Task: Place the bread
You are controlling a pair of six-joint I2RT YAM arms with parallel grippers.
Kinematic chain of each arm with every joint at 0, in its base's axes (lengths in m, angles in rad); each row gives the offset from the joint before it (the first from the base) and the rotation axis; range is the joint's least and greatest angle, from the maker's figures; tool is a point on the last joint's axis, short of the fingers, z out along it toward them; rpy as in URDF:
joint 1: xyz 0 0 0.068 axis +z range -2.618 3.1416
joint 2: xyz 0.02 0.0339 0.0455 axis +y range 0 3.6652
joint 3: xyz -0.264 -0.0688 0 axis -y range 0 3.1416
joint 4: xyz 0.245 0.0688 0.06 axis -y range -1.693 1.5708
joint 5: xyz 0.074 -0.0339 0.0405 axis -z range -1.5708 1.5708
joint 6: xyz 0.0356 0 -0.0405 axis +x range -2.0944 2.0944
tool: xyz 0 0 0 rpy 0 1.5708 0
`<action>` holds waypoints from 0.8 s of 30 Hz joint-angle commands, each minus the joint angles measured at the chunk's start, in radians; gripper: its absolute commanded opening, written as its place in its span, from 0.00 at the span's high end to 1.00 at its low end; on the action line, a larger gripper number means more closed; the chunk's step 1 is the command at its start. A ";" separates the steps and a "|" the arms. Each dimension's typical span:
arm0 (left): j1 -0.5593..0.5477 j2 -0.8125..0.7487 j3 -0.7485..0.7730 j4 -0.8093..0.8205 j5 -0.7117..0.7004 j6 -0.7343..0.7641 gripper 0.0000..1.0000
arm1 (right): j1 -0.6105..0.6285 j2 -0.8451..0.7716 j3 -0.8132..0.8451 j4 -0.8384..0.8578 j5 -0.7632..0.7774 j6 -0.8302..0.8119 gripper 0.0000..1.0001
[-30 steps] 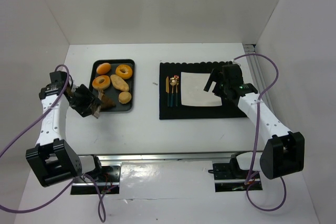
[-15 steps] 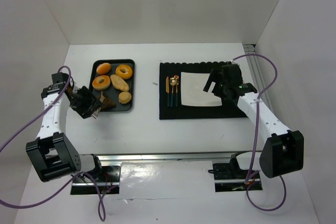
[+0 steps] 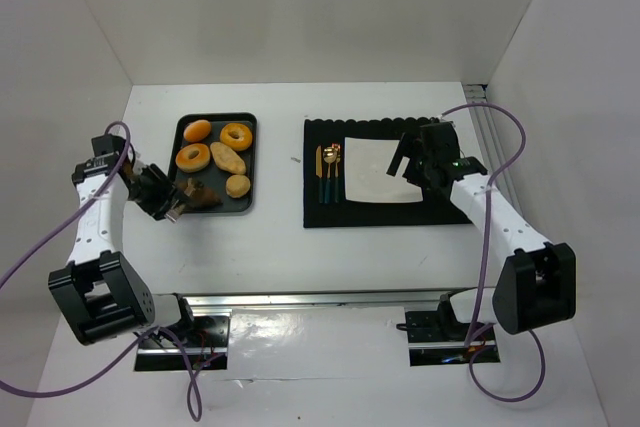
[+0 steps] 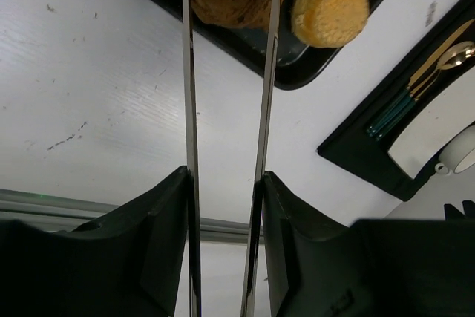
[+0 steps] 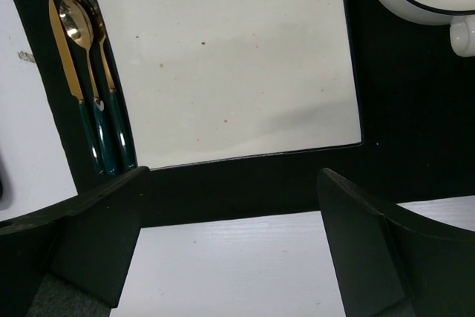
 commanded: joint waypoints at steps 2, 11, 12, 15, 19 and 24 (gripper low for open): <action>0.013 -0.053 0.169 -0.047 -0.011 0.036 0.82 | -0.006 0.004 0.054 0.011 0.019 -0.006 0.00; -0.188 -0.047 0.352 0.083 0.148 -0.027 0.87 | -0.006 -0.006 0.144 -0.047 0.061 -0.033 0.00; -0.235 -0.026 0.364 0.144 0.159 -0.040 0.87 | -0.006 -0.006 0.158 -0.056 0.077 -0.044 0.00; -0.447 0.087 0.448 0.200 0.147 -0.105 0.87 | -0.006 -0.041 0.193 -0.079 0.139 -0.044 0.00; -0.636 0.248 0.522 0.303 0.138 -0.165 0.87 | -0.006 -0.094 0.216 -0.113 0.200 -0.044 0.00; -0.798 0.465 0.642 0.428 0.242 -0.225 0.88 | -0.006 -0.213 0.216 -0.154 0.312 -0.035 0.00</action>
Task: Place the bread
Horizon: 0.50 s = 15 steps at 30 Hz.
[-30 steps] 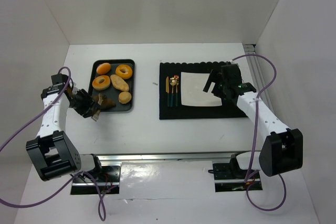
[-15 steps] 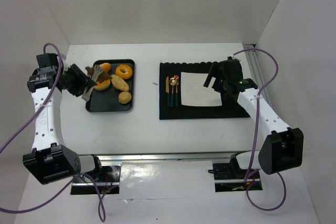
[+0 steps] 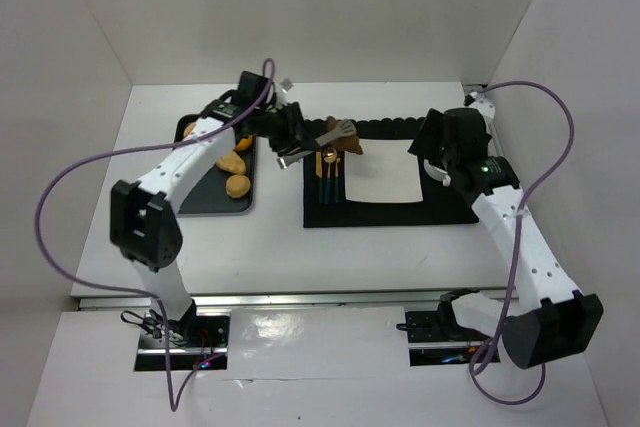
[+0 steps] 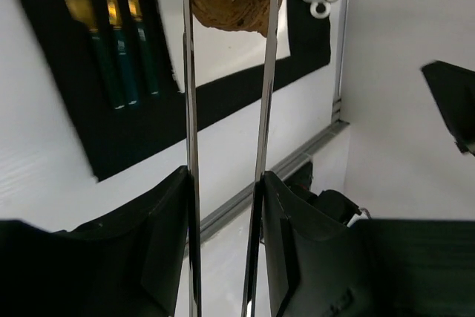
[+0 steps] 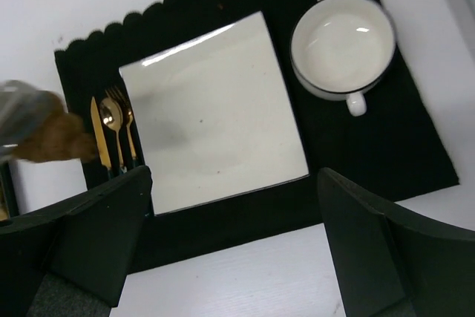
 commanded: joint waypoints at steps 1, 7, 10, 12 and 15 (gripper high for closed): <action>-0.078 0.108 0.109 0.127 0.107 -0.060 0.90 | -0.006 -0.101 0.053 -0.053 0.124 -0.004 0.00; -0.169 0.323 0.218 0.244 0.176 -0.137 0.91 | -0.006 -0.155 0.097 -0.128 0.198 -0.004 0.00; -0.207 0.407 0.284 0.250 0.188 -0.146 0.90 | -0.006 -0.143 0.097 -0.138 0.198 -0.004 0.00; -0.221 0.449 0.317 0.250 0.188 -0.146 0.87 | -0.006 -0.143 0.085 -0.138 0.186 -0.004 0.00; -0.241 0.510 0.372 0.206 0.188 -0.146 0.70 | -0.006 -0.143 0.085 -0.128 0.166 -0.004 0.00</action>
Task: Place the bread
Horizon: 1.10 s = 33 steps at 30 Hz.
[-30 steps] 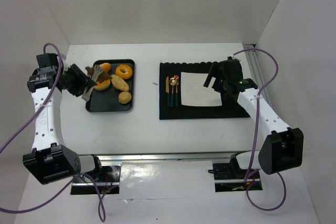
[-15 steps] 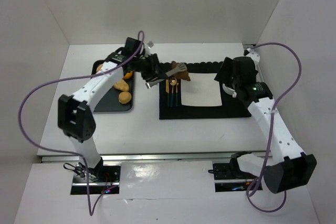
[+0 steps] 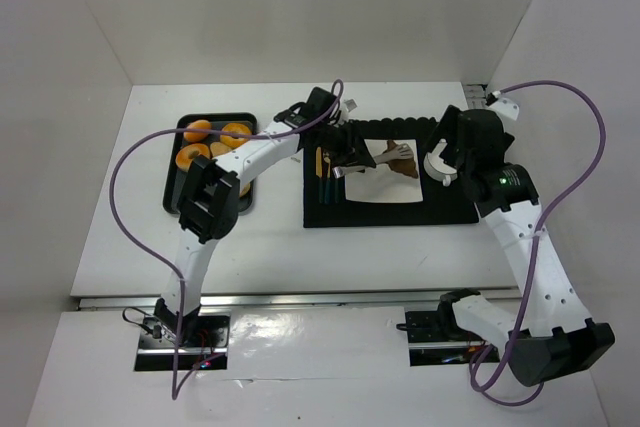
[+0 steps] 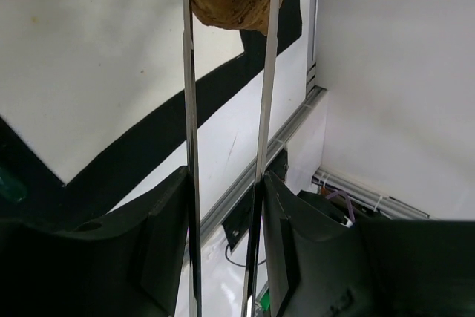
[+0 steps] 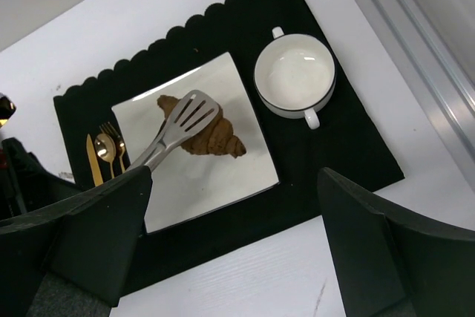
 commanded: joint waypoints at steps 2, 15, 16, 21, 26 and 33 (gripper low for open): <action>-0.022 0.049 0.108 -0.004 0.010 -0.002 0.50 | -0.006 0.006 0.018 -0.028 0.009 -0.004 0.00; -0.004 0.025 0.154 -0.129 -0.038 0.061 0.35 | -0.006 0.016 -0.011 -0.009 -0.011 -0.004 0.00; -0.004 0.024 0.154 -0.129 -0.038 0.072 0.35 | -0.006 0.016 -0.011 -0.009 -0.011 -0.004 0.00; 0.017 -0.054 0.142 -0.164 -0.091 0.110 0.35 | -0.006 0.025 -0.011 -0.009 -0.011 -0.004 0.00; 0.091 -0.165 0.142 -0.274 -0.228 0.214 0.43 | -0.006 0.003 -0.047 0.017 -0.011 0.005 0.00; 0.218 -0.288 0.117 -0.415 -0.360 0.358 0.43 | -0.006 0.022 -0.067 0.037 -0.054 0.015 0.00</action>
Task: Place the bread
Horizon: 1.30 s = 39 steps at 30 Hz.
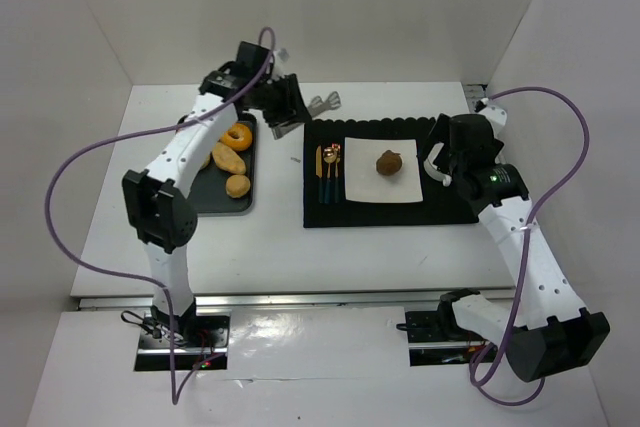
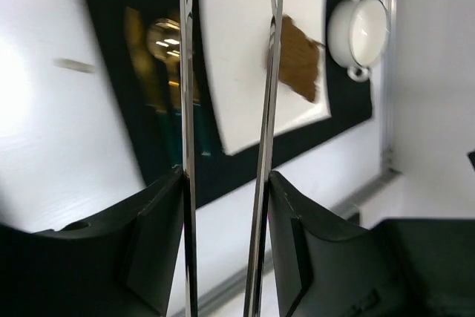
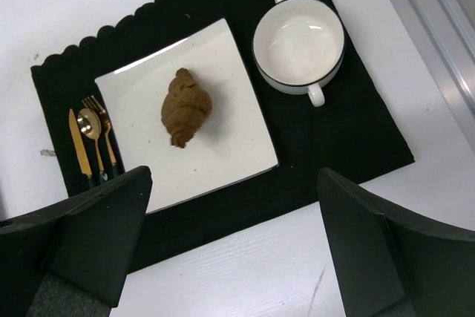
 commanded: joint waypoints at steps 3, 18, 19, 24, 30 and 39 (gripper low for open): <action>0.070 -0.117 -0.011 -0.138 -0.200 0.174 0.43 | -0.006 0.005 -0.003 0.054 -0.026 0.017 0.00; 0.344 -0.068 -0.002 -0.286 -0.629 0.334 0.39 | -0.006 0.045 -0.012 0.064 -0.074 0.027 0.00; 0.344 -0.055 -0.002 -0.286 -0.680 0.334 0.38 | -0.006 0.045 -0.012 0.064 -0.074 0.027 0.00; 0.353 0.037 0.048 -0.295 -0.656 0.334 0.30 | -0.006 0.063 0.007 0.075 -0.096 0.017 0.00; 0.362 0.083 0.058 -0.283 -0.674 0.334 0.27 | -0.006 0.081 0.016 0.075 -0.096 0.017 0.00; 0.413 0.124 0.058 -0.274 -0.633 0.343 0.27 | -0.006 0.109 0.025 0.084 -0.105 0.017 0.00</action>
